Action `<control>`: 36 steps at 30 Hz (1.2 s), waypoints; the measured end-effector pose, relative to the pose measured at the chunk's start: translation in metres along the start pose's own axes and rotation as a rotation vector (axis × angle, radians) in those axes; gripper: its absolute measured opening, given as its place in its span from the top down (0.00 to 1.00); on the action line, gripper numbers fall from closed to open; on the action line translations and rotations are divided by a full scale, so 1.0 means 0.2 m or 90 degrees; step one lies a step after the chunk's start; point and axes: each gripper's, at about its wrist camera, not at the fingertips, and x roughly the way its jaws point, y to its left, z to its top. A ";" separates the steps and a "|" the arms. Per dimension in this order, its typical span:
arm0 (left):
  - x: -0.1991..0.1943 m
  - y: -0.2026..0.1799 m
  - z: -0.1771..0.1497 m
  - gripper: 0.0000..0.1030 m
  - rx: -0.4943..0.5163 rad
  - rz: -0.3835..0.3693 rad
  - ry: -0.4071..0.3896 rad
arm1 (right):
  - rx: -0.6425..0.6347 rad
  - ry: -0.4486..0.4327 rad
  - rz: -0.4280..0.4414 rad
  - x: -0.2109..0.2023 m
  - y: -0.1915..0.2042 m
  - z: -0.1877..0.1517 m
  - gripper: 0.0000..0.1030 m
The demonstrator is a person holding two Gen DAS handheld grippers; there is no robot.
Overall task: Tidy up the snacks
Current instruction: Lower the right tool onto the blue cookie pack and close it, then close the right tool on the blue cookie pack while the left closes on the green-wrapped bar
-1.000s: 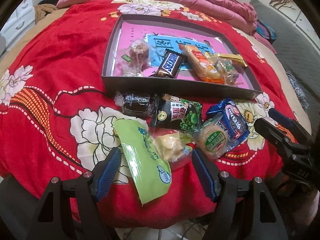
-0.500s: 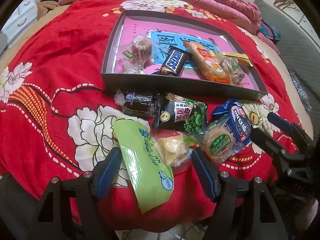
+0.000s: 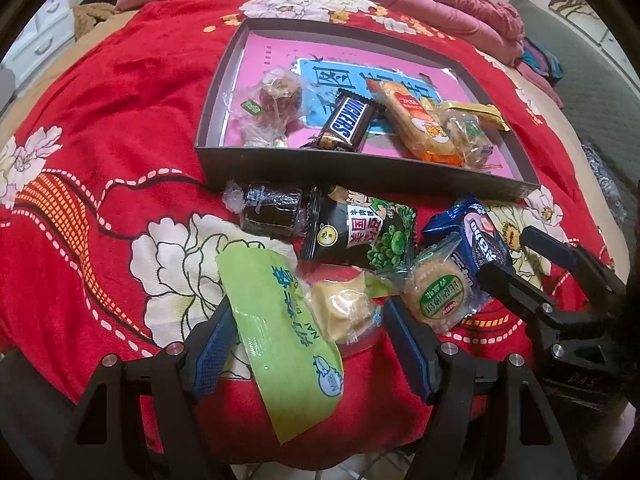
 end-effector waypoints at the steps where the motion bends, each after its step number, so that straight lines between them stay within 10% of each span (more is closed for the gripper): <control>1: 0.00 0.00 0.00 0.28 0.001 0.001 0.000 | -0.003 0.000 0.002 0.00 0.00 0.00 0.11; 25: 0.02 0.00 0.00 0.26 -0.002 0.015 0.005 | -0.108 0.029 -0.043 0.16 0.13 0.00 0.11; 36: 0.03 0.01 0.00 0.30 -0.006 0.007 0.010 | -0.066 0.028 -0.039 0.13 0.03 0.03 0.34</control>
